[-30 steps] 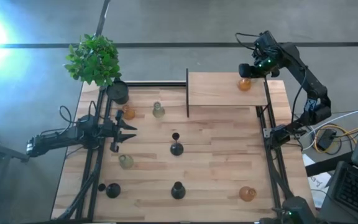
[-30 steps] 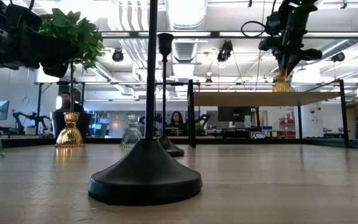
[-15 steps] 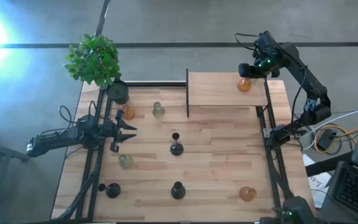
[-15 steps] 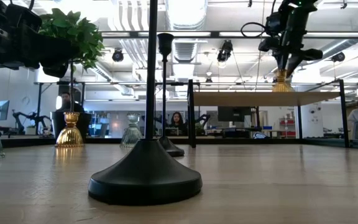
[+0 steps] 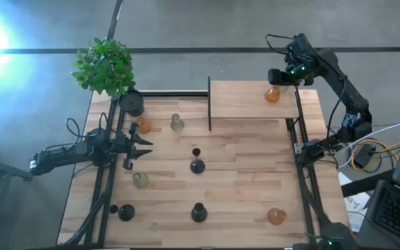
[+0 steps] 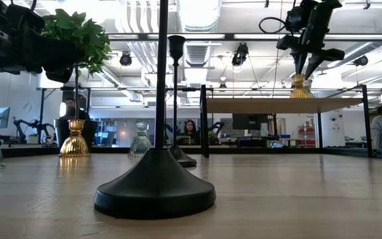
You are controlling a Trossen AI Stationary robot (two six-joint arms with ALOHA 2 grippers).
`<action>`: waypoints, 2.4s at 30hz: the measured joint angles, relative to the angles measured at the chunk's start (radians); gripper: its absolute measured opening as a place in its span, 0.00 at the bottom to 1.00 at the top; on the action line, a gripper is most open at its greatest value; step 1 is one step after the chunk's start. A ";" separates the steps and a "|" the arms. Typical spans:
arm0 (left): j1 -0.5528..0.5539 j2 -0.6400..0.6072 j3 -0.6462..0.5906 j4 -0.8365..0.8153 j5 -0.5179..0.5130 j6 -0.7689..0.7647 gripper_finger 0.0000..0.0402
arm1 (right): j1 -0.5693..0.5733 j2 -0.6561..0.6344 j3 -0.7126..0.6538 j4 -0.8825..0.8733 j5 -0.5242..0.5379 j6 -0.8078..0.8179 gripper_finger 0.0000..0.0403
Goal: Pick & Place candle stick holders
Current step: Put the top green glass candle holder on the shelf
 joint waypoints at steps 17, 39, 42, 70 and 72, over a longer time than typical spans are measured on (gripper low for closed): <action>0.000 0.000 0.000 0.000 0.000 0.000 0.31 | 0.114 -0.285 0.002 0.101 -0.044 -0.033 0.20; 0.000 0.000 0.000 0.000 0.000 0.000 0.31 | 1.215 -0.295 -0.003 -0.072 0.097 0.266 0.19; 0.000 0.000 0.000 0.000 0.000 0.000 0.31 | 1.249 -0.213 -0.004 -0.015 0.103 0.189 0.19; 0.000 0.003 0.000 0.249 -0.064 -0.020 0.31 | 1.258 -0.227 0.040 0.082 0.283 0.322 0.13; 0.000 0.003 0.000 0.387 -0.114 -0.145 0.31 | 1.259 -0.228 0.057 0.082 0.283 0.342 0.13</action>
